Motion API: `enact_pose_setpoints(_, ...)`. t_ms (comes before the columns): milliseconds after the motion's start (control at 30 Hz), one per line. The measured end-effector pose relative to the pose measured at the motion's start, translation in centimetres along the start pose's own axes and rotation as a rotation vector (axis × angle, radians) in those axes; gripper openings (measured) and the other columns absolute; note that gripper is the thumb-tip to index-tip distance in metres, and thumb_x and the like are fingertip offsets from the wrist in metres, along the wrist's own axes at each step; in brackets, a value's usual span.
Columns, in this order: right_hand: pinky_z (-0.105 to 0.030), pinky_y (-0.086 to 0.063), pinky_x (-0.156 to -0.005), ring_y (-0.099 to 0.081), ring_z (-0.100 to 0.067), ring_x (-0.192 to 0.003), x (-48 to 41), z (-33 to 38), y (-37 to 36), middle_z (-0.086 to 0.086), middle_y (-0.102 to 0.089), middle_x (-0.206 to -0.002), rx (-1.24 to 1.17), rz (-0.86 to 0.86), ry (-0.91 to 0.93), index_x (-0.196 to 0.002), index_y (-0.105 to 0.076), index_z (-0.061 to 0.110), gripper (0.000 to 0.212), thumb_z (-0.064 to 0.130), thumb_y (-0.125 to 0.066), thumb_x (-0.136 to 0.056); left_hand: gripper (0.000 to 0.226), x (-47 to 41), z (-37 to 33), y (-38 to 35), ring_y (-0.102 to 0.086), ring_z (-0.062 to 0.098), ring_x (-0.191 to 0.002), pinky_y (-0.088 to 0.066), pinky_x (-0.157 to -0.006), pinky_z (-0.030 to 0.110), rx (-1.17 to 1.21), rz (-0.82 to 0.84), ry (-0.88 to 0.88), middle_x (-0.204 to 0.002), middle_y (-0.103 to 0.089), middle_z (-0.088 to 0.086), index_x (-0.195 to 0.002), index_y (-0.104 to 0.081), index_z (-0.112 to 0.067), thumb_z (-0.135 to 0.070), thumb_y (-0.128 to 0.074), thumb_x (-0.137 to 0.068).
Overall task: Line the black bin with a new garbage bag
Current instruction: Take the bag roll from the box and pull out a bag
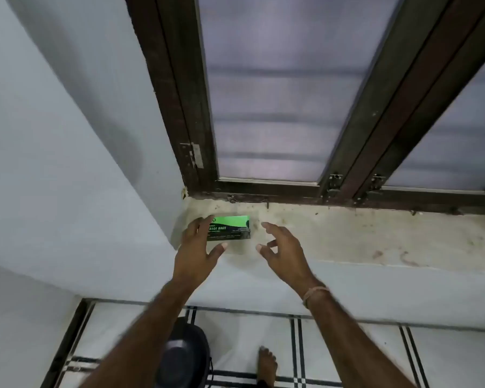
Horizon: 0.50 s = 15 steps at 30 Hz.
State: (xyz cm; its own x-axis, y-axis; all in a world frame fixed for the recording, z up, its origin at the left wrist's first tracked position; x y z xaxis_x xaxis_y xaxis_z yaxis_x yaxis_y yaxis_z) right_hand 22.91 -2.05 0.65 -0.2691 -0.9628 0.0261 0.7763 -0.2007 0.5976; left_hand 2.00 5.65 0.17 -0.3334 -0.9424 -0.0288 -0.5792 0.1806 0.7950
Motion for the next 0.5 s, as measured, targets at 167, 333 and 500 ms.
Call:
enact_pose_setpoints(167,-0.035,-0.055,-0.095,-0.065,-0.022,-0.103,-4.9,-1.4,-2.3,-0.005,-0.055,-0.138,-0.023,0.174,-0.011,-0.152,-0.047,0.019,0.067,0.022,-0.076,-0.091,0.071,-3.5,0.9,-2.2,-0.036,0.033,-0.142,-0.044,-0.107,0.046,-0.135,0.063,0.067,-0.157,-0.039,0.009,-0.152,-0.044,-0.028,-0.040,-0.073,-0.090)
enact_pose_setpoints(333,-0.035,-0.054,-0.094,-0.061,-0.017,-0.104,-6.9,-1.1,-2.5,-0.004,-0.063,-0.126,-0.053,0.186,0.003,-0.142,-0.055,0.020,0.062,0.027,-0.080,-0.086,0.054,-4.7,0.5,-2.0,-0.051,0.029,-0.117,-0.044,-0.084,0.030,-0.006,0.041,0.034,-0.127,-0.057,0.008,-0.135,-0.062,-0.020,-0.033,-0.078,-0.085)
enact_pose_setpoints(500,-0.037,-0.061,-0.086,-0.072,-0.020,-0.099,-6.5,-0.9,-0.7,0.000,-0.074,-0.109,-0.371,0.168,-0.056,-0.110,-0.061,0.021,0.039,0.018,-0.086,-0.080,0.061,-4.0,0.3,-1.1,-0.061,0.016,-0.104,-0.041,-0.084,0.004,0.229,0.048,0.020,-0.119,-0.055,0.004,-0.133,-0.065,-0.019,-0.043,-0.074,-0.077)
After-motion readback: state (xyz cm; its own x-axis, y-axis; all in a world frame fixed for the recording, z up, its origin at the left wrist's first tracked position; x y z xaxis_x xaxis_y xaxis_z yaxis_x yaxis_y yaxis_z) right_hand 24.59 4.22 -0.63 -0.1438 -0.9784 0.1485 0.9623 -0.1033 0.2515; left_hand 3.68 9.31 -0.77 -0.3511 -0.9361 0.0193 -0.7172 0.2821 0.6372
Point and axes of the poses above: each hand's wrist, its own x-axis away from the middle knuckle, its own y-axis out of the back of the hand, z = x × y, the point moved 6 cm from there along -x, towards the middle knuckle
